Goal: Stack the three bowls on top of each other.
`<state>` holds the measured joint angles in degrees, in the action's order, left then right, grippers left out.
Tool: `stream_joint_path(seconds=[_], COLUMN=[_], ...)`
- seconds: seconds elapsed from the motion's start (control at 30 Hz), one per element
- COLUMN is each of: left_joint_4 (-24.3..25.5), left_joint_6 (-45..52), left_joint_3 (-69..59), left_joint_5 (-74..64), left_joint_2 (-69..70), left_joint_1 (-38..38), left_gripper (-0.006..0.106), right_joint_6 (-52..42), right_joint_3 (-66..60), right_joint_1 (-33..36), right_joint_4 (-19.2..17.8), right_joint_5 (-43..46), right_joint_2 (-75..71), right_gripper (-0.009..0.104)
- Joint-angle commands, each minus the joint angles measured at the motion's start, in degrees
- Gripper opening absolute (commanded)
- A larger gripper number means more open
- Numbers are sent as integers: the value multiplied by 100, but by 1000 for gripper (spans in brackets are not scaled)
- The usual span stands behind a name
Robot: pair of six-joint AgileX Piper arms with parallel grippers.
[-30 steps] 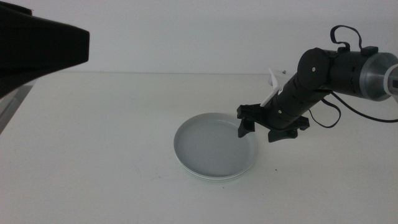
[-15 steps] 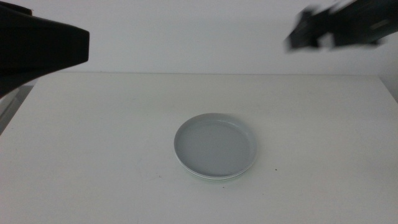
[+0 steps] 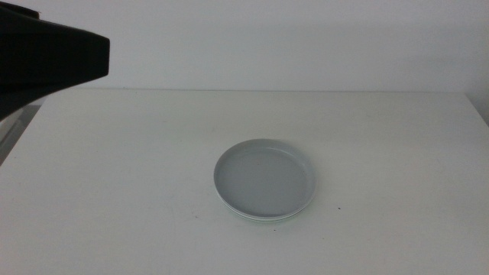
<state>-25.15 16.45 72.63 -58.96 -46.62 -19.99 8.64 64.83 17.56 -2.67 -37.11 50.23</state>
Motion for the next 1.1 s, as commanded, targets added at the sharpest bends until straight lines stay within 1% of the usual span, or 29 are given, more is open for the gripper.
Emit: stream_joint_path(seconds=[0.0, 0.27, 0.33, 0.43, 0.53, 0.63, 0.7, 0.77, 0.87, 1.07], left_joint_4=[-20, -20, 98, 994, 1431, 2208, 2578, 2821, 3031, 2949], left_joint_6=[3, 3, -125, -805, -1728, -2287, -2343, -2329, -2057, -1950], left_joint_3=[2, 2, -59, -392, -1011, -1517, -1736, -1865, -1877, -1877], left_joint_5=[59, 72, 295, 1426, 2206, 2376, 2376, 2376, 2351, 2362], left_joint_2=[12, 12, 12, 275, 670, 938, 1036, 1108, 1122, 1122], left_joint_1=[0, 0, 12, 196, 588, 970, 1119, 1176, 1186, 1186], left_gripper=[94, 94, 94, 94, 94, 94, 94, 94, 94, 94], right_joint_6=[30, 57, 57, 57, 57, 57, 57, 57, 57, 57], right_joint_3=[-42, -42, -42, -42, -42, -42, -42, -42, -42, -42], right_joint_1=[-43, -43, -43, -43, -43, -43, -43, -43, -43, -43], right_joint_4=[-107, -84, -84, -84, -84, -84, -84, -84, -84, -84], right_joint_5=[195, 234, 234, 234, 234, 234, 234, 234, 234, 234], right_joint_2=[36, 36, 36, 36, 36, 36, 36, 36, 36, 36], right_gripper=[92, 92, 92, 92, 92, 92, 92, 92, 92, 92])
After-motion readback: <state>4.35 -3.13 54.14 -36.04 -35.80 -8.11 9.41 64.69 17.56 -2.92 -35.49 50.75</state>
